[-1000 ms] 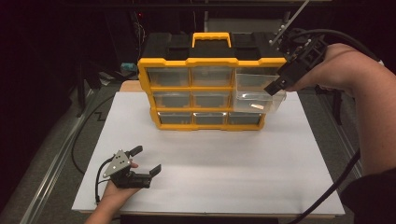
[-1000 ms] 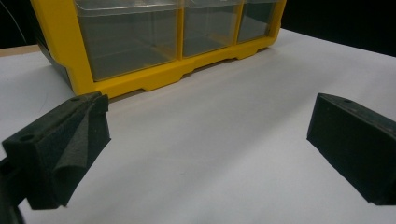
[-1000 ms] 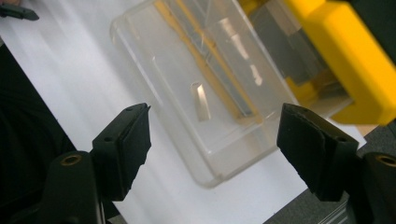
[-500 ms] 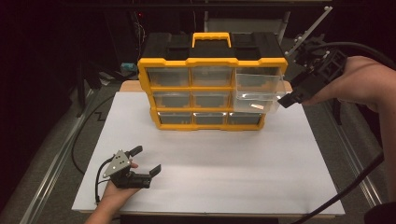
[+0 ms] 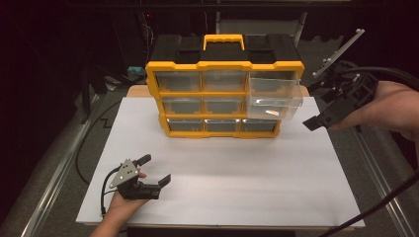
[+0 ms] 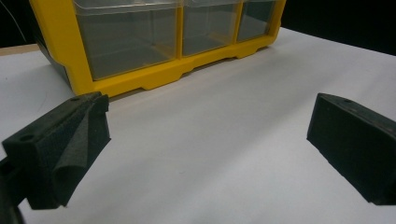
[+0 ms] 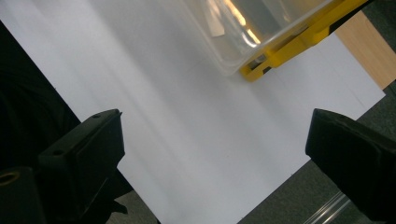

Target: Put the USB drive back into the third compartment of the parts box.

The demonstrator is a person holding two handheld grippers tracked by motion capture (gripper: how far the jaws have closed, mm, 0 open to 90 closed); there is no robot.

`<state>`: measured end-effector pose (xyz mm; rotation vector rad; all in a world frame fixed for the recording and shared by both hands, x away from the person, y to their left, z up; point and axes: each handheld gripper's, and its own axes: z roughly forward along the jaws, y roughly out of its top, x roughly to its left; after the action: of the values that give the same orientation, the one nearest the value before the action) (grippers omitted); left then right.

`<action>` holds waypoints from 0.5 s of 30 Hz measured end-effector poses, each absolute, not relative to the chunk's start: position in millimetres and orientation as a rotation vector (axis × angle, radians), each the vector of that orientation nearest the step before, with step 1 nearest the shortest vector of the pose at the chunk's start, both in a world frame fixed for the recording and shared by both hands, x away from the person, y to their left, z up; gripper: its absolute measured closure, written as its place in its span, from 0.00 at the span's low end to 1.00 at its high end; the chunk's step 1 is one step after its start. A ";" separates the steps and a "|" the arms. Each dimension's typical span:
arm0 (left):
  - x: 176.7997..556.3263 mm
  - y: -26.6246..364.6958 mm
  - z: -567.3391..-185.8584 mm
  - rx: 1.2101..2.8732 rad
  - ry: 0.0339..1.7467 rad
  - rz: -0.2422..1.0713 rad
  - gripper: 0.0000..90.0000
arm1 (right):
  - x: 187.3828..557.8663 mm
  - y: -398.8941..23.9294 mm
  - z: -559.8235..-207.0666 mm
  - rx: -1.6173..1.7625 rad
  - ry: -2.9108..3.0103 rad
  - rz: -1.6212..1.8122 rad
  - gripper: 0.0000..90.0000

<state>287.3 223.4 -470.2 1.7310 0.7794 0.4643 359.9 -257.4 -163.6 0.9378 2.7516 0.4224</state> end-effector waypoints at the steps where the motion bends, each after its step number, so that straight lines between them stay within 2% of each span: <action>1: 287.3 223.5 -470.2 1.731 0.780 0.464 0.01 | 358.8 -257.8 -165.4 0.939 2.755 0.422 0.03; 3: 287.3 223.6 -470.1 1.730 0.780 0.466 0.01 | 356.6 -257.8 -169.3 0.950 2.754 0.412 0.00; 15: 286.9 223.9 -469.9 1.734 0.777 0.466 0.00 | 349.9 -253.4 -197.9 0.918 2.752 0.357 0.00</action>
<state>286.9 223.9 -469.9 1.7338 0.7765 0.4661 349.9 -253.4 -197.9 0.9179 2.7517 0.3569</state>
